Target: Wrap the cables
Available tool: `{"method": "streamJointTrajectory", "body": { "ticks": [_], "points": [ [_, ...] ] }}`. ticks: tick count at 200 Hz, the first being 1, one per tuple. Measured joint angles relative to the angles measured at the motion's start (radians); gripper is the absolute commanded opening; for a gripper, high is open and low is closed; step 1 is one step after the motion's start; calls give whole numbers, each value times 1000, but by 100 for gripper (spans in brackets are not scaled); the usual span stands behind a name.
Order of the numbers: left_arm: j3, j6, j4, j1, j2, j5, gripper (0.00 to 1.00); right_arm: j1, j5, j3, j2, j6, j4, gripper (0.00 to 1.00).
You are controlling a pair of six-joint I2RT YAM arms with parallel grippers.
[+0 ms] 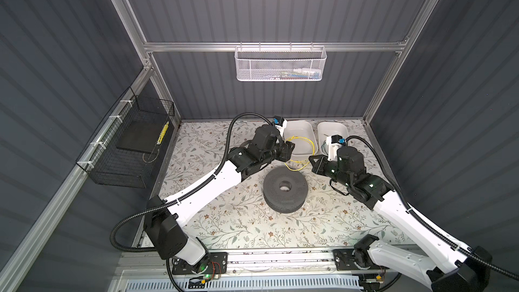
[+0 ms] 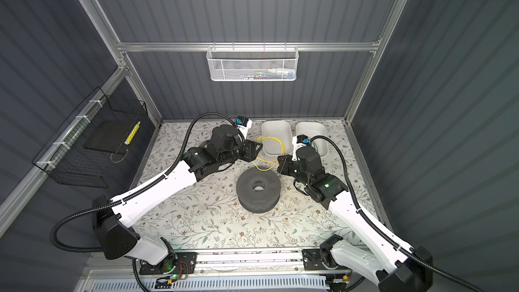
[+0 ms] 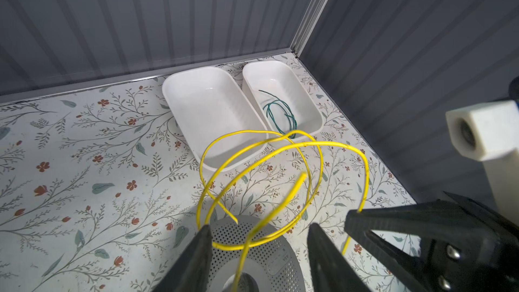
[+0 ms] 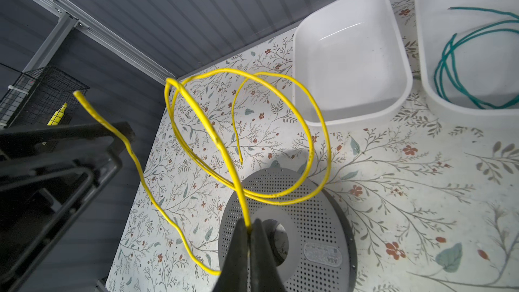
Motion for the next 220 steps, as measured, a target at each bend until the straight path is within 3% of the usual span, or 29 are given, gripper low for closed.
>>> {"method": "streamJointTrajectory", "body": {
  "ticks": [32, 88, 109, 140, 196, 220],
  "points": [
    [0, 7, 2, 0, 1, -37, 48, 11, 13, -5, -13, 3, 0, 0],
    [1, 27, 16, 0, 27, -50, 47, 24, 23, -5, -18, 10, 0, 0],
    [1, 34, 21, 0, 40, -48, 34, 25, 26, -5, -18, 13, 0, 0],
    [1, 35, 31, 0, 43, -51, 28, 29, 42, -10, -18, 17, 7, 0],
    [-83, 3, 100, 0, -19, -67, 0, 28, 86, -103, -15, 67, 115, 0],
    [-180, -27, 151, 0, -91, -109, 0, 28, 89, -136, 2, 116, 196, 0]
  ]
}}
